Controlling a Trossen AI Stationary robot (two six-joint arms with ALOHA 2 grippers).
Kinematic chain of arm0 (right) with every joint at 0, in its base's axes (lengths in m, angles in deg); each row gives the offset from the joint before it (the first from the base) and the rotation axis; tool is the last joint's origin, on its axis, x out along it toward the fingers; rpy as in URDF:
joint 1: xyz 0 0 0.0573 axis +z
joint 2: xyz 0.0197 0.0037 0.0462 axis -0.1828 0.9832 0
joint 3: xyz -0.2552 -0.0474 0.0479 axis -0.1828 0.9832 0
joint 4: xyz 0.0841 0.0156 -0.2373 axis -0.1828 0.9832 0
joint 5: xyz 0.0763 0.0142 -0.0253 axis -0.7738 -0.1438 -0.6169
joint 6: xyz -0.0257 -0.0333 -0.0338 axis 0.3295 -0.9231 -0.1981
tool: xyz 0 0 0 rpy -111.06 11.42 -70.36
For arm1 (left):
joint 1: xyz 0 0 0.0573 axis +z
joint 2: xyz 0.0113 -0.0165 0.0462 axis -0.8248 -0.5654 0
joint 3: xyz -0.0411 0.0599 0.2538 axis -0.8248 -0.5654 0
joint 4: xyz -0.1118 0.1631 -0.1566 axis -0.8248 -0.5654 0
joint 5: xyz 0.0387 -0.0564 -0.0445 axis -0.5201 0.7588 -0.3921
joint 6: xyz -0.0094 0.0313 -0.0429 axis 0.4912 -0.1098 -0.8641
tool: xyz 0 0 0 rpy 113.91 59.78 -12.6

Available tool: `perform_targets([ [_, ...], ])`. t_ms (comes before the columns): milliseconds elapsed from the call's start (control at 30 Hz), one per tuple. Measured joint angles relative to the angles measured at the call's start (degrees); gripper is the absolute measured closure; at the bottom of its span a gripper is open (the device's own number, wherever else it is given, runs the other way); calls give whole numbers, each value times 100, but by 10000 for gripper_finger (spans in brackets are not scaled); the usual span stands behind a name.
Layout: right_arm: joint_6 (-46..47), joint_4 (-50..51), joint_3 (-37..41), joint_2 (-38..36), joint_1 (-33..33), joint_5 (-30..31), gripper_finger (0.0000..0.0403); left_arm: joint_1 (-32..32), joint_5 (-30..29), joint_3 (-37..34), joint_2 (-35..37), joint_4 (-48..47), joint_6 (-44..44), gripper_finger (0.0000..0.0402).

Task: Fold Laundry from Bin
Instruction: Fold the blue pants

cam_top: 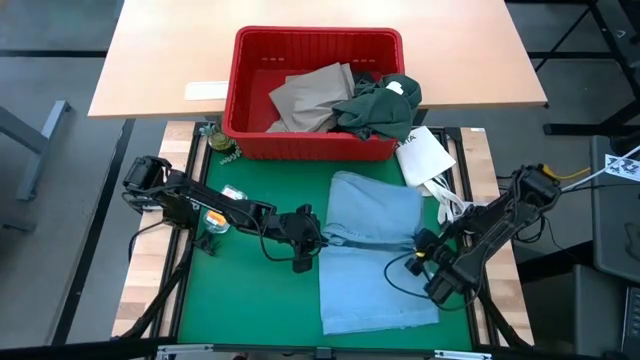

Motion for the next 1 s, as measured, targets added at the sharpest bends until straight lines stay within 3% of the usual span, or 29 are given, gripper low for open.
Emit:
perform_targets([
  [133, -48, 976, -395, -61, 0, -184, 397, 0, 0, 0, 0, -1, 0, 353],
  [267, -72, 1295, -479, -62, 0, -358, 400, 0, 0, 0, 0, -2, 0, 353],
  [833, -391, 737, -304, -64, 0, -729, 361, 109, -319, 0, 0, 875, -2, 353],
  [1000, -494, 697, -304, -66, 0, -839, 326, 113, -185, 0, 0, 905, -2, 349],
])
